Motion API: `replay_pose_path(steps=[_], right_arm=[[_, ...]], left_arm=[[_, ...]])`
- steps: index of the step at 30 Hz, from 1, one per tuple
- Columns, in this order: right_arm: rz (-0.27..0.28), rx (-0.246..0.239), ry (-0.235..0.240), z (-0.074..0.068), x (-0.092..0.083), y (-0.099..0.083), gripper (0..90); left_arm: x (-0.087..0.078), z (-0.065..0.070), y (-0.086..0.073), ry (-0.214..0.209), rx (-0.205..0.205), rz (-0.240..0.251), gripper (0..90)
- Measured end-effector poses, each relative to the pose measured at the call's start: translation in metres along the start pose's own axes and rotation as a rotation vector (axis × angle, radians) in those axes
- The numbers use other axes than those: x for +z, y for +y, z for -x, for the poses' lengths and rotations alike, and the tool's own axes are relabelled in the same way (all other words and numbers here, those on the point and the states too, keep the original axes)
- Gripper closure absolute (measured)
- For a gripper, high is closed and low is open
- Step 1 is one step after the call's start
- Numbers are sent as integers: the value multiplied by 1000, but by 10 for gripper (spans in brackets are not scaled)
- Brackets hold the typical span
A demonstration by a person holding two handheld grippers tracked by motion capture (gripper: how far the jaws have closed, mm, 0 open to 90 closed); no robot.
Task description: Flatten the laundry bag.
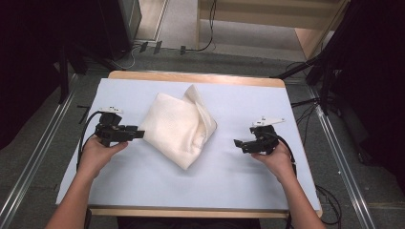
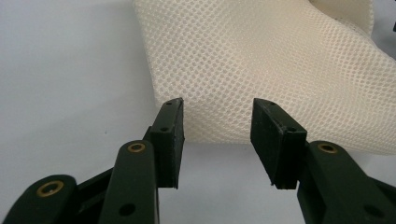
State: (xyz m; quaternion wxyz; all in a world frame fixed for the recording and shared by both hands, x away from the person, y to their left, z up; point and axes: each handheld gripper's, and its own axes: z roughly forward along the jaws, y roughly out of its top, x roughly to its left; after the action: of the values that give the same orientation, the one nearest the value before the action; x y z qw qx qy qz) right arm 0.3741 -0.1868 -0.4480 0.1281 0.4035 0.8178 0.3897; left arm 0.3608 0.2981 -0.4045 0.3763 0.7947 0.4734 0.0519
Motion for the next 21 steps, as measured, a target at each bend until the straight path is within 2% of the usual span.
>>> replay_pose_path(steps=[3,5,7,9,16,21], right_arm=[[-18,21,14,-4,4,1,178],[-28,35,21,-6,6,3,197],[-32,50,26,-7,6,4,221],[-29,58,26,-8,5,5,247],[-29,58,16,-9,4,5,311],[-37,63,18,-11,3,6,363]], left_arm=[[0,-1,-2,14,0,4,547],[-1,-3,-3,13,-2,-9,521],[-2,-6,-3,17,-28,-21,480],[-2,-9,-3,-5,-63,-22,444],[-5,-13,-3,-18,-77,1,392],[-5,-11,-3,-18,-71,11,358]])
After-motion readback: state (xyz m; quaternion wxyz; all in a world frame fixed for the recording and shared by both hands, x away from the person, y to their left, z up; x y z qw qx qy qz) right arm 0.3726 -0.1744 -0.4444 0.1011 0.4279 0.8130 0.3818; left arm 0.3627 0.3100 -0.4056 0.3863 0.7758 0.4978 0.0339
